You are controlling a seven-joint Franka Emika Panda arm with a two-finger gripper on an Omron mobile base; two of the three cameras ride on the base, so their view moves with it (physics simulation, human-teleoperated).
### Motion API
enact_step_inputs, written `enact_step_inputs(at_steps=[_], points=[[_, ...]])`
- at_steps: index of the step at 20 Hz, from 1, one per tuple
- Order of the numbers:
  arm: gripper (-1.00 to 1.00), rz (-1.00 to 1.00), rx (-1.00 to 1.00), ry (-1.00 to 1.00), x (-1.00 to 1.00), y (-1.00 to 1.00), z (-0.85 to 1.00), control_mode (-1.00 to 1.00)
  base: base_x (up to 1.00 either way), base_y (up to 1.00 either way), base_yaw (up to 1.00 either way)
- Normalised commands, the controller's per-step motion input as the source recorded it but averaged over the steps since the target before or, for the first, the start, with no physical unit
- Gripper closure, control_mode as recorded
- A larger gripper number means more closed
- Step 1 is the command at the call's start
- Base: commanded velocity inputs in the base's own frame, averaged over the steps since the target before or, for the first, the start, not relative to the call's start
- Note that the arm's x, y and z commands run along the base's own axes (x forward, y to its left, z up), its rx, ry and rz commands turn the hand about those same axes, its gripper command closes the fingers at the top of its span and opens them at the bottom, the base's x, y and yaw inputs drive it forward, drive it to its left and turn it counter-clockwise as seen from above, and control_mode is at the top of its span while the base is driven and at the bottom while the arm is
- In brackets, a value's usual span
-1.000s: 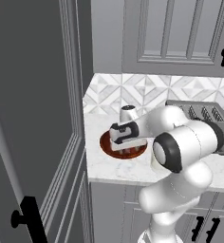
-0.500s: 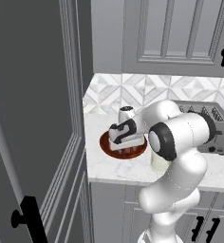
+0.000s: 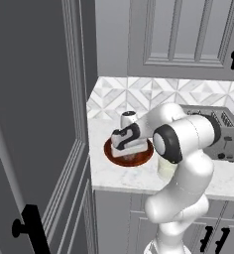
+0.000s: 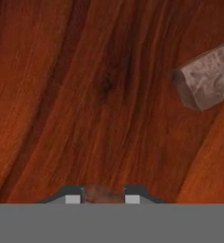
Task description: Grab a lemon wedge from the fridge and one ice cube from the ice bowl, and put them in the glass of lemonade.
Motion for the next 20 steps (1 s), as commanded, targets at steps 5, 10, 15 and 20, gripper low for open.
enact_step_inputs(at_steps=[5,10,15,20], points=[[1.0,0.0,0.0,0.0,-0.05,0.0,0.0,-1.0,0.0,0.0,0.0],[1.0,-0.03,0.0,-0.12,-0.48,-0.13,0.58,-1.0,0.0,0.0,0.0],[1.0,-0.08,0.02,-0.12,-0.41,-0.33,0.86,-1.0,0.0,0.0,0.0],[1.0,-0.09,0.02,-0.09,-0.3,-0.52,0.65,-1.0,0.0,0.0,0.0]])
